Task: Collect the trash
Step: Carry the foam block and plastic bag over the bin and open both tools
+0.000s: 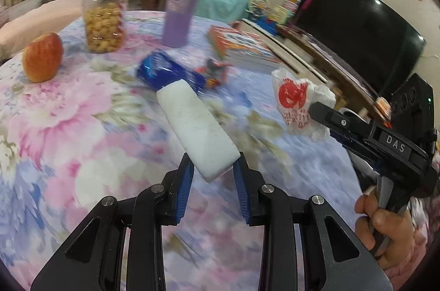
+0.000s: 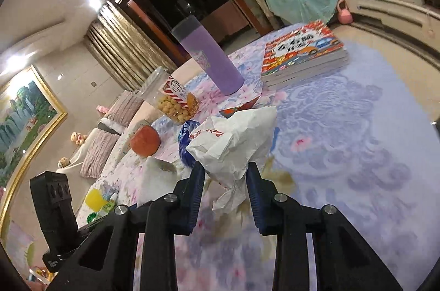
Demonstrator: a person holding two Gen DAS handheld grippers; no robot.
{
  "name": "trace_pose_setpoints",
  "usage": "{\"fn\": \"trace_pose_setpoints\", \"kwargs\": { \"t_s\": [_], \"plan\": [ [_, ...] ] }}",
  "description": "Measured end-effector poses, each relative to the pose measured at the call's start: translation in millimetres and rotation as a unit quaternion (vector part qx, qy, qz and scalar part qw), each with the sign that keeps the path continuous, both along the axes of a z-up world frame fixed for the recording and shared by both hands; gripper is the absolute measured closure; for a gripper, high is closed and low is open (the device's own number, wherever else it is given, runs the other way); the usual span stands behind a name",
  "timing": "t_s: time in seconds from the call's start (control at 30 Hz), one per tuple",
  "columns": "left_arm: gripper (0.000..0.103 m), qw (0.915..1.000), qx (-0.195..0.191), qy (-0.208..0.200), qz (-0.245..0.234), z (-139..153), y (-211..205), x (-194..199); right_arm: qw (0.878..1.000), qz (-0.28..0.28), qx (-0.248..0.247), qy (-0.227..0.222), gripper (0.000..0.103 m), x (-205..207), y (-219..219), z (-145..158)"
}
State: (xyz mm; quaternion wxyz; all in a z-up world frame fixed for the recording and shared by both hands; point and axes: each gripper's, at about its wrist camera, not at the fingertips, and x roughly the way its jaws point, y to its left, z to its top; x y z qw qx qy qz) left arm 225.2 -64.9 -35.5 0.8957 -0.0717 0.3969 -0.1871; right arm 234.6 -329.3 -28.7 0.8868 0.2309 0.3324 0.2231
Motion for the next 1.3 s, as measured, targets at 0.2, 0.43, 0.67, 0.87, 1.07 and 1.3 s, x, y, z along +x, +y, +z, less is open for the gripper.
{"fn": "trace_pose_setpoints", "kwargs": {
  "t_s": [0.2,0.43,0.67,0.87,1.07,1.3],
  "plan": [
    [0.074,0.9992,0.001,0.003,-0.039,-3,-22,-22,1.000,-0.021,-0.001,-0.002,0.071,-35,-19,1],
    [0.074,0.9964,0.012,0.021,-0.081,-11,-43,-37,0.999,-0.044,-0.018,-0.002,0.071,-68,-33,-2],
    [0.074,0.9942,0.022,0.017,-0.104,-8,-65,-47,0.998,-0.067,-0.008,0.005,0.071,-86,-51,-9],
    [0.074,0.9913,0.033,0.014,-0.127,-6,-90,-54,0.996,-0.085,-0.013,0.000,0.071,-102,-62,-8],
    [0.074,0.9878,0.042,0.006,-0.150,-1,-115,-61,0.994,-0.108,-0.012,-0.004,0.071,-116,-84,-6],
    [0.074,0.9843,0.047,-0.001,-0.170,6,-138,-67,0.991,-0.130,-0.013,-0.012,0.071,-133,-104,-1]
  ]
}}
